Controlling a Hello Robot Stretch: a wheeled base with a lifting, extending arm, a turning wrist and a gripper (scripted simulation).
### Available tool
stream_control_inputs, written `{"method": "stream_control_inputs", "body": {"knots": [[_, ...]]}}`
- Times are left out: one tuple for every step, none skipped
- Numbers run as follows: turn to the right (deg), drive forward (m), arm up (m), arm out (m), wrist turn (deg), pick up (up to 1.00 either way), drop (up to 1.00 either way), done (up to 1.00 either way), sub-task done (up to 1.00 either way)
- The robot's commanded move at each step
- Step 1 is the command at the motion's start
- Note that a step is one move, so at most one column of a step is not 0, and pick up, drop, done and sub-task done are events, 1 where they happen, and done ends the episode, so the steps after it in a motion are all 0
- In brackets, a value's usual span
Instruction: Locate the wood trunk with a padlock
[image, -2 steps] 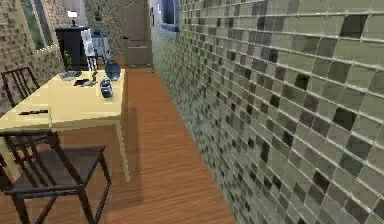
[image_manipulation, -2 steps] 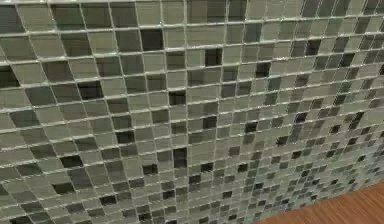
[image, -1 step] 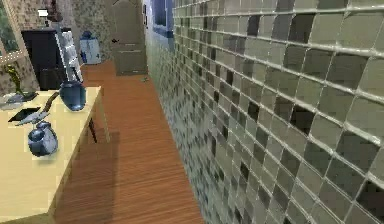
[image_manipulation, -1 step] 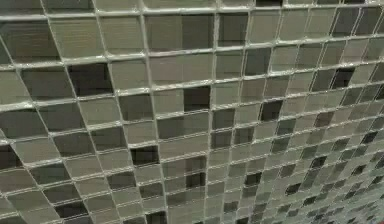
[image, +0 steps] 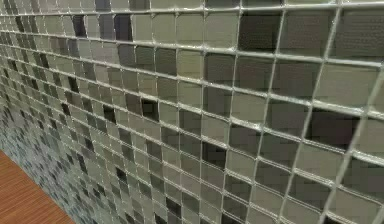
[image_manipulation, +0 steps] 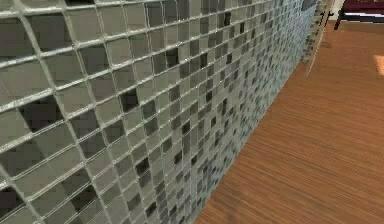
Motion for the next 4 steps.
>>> {"method": "stream_control_inputs", "body": {"knots": [[0.0, 0.05, 0.0, 0.0, 0.0, 0.0, 0.0, 0.0, 0.0], [-45.0, 0.0, 0.0, 0.0, 0.0, 0.0, 0.0, 0.0, 0.0], [-39.0, 0.0, 0.0, 0.0, 0.0, 0.0, 0.0, 0.0, 0.0], [0.0, 0.45, 0.0, 0.0, 0.0, 0.0, 0.0, 0.0, 0.0]]}}
